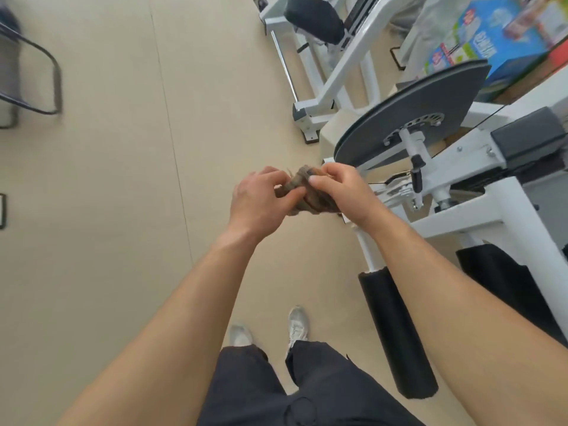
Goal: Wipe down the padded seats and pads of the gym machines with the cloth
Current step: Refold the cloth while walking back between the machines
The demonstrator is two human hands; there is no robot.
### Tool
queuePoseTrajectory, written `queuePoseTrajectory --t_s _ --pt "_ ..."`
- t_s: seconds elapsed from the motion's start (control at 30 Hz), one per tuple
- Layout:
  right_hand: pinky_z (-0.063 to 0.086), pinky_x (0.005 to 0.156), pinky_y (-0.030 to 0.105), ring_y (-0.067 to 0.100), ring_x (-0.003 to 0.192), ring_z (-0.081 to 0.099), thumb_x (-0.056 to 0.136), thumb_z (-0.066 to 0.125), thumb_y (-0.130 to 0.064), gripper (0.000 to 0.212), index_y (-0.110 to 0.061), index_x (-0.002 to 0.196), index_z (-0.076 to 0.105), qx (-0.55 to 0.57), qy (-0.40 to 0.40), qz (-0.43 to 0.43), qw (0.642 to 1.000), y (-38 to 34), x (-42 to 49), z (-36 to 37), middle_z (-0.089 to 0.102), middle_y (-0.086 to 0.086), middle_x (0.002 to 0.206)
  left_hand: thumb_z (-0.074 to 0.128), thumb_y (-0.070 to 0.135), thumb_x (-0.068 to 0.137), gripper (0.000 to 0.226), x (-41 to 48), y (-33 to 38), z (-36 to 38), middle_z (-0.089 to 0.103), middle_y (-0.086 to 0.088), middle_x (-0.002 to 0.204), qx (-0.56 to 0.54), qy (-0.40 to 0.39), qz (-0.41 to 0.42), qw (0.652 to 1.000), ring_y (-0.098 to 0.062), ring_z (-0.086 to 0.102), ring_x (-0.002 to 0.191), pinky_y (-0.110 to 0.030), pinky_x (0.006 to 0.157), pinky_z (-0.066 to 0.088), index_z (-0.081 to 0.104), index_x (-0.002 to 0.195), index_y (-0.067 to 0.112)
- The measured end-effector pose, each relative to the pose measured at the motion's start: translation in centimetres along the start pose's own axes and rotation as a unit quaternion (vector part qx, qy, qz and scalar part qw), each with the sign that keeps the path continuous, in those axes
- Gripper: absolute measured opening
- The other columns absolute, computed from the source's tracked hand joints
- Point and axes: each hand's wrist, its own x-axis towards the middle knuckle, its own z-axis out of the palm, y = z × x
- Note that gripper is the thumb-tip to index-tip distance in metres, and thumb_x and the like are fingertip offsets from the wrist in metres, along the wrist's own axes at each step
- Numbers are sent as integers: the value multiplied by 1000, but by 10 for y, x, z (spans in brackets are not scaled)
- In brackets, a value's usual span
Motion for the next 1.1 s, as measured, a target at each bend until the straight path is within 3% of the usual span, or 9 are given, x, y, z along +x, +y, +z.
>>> queuePoseTrajectory --t_s 0.1,0.23,0.4,0.6,0.73,0.83,0.9,1.0,1.1 --pt "61 73 43 16 80 71 93 65 -45 29 -16 89 69 6 34 -15 999 -25 33 5 73 6 84 62 54 82 35 38 -1 -30 66 3 78 -3 -39 17 999 -25 61 77 -47 77 51 62 77 20" --pt "55 78 31 12 83 69 93 69 -16 8 -18 99 64 110 82 0 991 -53 78 10 72 -6 85 65 49 86 31 93 -10 -70 61 4 66 -20 -82 47 995 -21 57 68 -43 69 50 59 78 20" --pt "56 68 31 25 91 65 90 66 4 27 -20 102 65 277 124 26 952 -83 123 19 66 9 99 67 38 90 19 159 -17 -115 58 10 66 -40 -179 73 980 -11 54 64 -32 61 43 61 80 24" --pt "60 86 42 27 95 69 92 67 -2 9 -5 100 70 364 271 25 891 -103 173 7 71 15 100 67 20 93 9 250 -42 -144 61 -1 76 -7 -301 67 951 -14 54 69 -35 69 47 65 87 14" --pt "58 89 43 22 83 71 93 68 -9 4 -8 96 71 394 354 51 846 -104 215 -20 74 8 88 63 17 96 13 315 -52 -150 62 0 74 -21 -306 25 952 -13 55 67 -36 72 49 67 84 20" --pt "59 74 32 12 75 72 97 65 -14 7 -14 97 71 392 369 72 840 -103 253 -44 76 -1 81 62 19 96 10 364 -37 -139 64 2 77 -52 -247 -5 968 -14 60 71 -34 72 53 69 89 17" --pt "58 70 30 11 78 71 99 63 -19 8 -20 96 71 388 381 100 833 -107 278 -61 75 -3 84 64 23 95 10 395 -19 -129 67 -1 82 -109 -198 -80 971 -17 63 74 -32 66 52 70 95 16" --pt "60 82 36 15 87 71 99 63 -19 12 -20 93 73 379 391 96 834 -114 313 -77 76 -1 89 65 23 95 19 434 17 -108 67 -6 79 -210 -190 -203 937 -16 62 60 -26 55 50 68 104 6" --pt "58 81 29 7 80 72 95 68 -11 14 -21 90 75 328 389 54 859 -129 351 -84 77 -8 82 64 16 96 14 467 63 -88 68 -10 83 -263 -231 -228 908 -14 64 57 -21 53 53 67 102 4"
